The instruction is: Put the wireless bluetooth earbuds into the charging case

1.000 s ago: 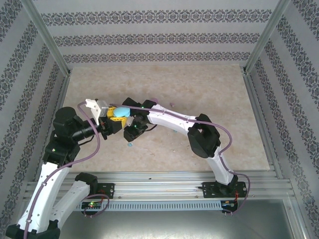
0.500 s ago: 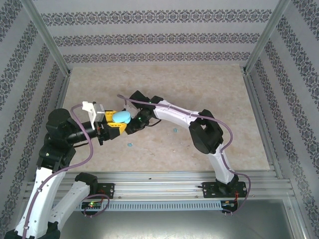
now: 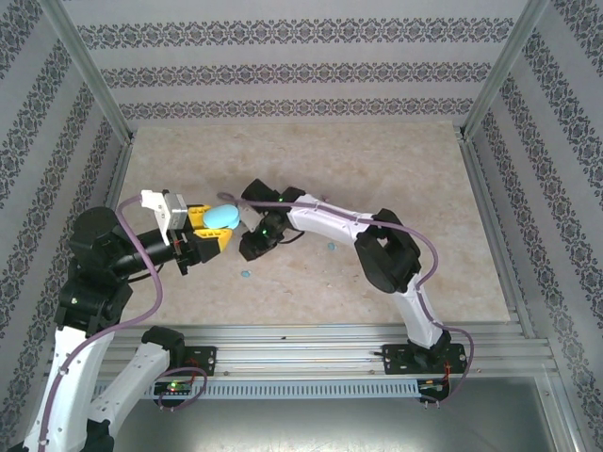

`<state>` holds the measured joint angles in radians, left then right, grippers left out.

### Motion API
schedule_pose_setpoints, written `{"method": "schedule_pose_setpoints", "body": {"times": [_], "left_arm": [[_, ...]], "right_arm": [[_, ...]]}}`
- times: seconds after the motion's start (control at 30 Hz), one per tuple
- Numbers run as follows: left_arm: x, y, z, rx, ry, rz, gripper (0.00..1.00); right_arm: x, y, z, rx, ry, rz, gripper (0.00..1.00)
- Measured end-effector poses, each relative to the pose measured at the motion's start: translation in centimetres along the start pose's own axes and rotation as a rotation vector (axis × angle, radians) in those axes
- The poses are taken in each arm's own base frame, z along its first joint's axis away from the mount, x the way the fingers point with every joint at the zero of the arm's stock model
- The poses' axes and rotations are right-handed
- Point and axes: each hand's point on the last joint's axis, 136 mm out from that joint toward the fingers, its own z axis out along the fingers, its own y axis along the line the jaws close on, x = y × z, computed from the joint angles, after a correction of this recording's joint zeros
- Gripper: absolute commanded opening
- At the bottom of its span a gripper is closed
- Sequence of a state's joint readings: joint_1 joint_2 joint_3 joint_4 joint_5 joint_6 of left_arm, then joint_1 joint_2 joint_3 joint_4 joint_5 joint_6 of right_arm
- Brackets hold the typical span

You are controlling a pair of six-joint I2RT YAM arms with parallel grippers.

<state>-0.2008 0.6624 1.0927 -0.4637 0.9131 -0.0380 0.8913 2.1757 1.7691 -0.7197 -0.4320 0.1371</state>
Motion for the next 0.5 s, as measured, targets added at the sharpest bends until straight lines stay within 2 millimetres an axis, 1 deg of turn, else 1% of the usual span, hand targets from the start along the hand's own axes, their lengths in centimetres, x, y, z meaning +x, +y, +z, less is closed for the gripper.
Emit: {"method": "schedule_pose_setpoints", "body": {"times": [0.13, 0.23, 0.3, 0.4, 0.5], "left_arm": [[-0.4, 1.0, 0.2, -0.041, 0.002, -0.004, 0.21], [-0.5, 1.5, 0.3, -0.063, 0.004, -0.008, 0.21], [-0.4, 1.7, 0.4, -0.075, 0.006, -0.011, 0.21], [-0.4, 1.9, 0.4, -0.084, 0.005, -0.014, 0.21], [-0.4, 2.0, 0.3, -0.088, 0.005, -0.018, 0.21]], "right_arm": [[1.5, 2.1, 1.2, 0.070, 0.050, -0.156, 0.31], [2.0, 3.3, 1.4, 0.109, 0.073, -0.247, 0.33], [1.6, 3.6, 1.0, 0.132, 0.070, -0.290, 0.34], [0.5, 3.7, 0.2, 0.166, 0.054, -0.340, 0.36], [-0.2, 3.6, 0.0, 0.188, 0.050, -0.371, 0.42]]}}
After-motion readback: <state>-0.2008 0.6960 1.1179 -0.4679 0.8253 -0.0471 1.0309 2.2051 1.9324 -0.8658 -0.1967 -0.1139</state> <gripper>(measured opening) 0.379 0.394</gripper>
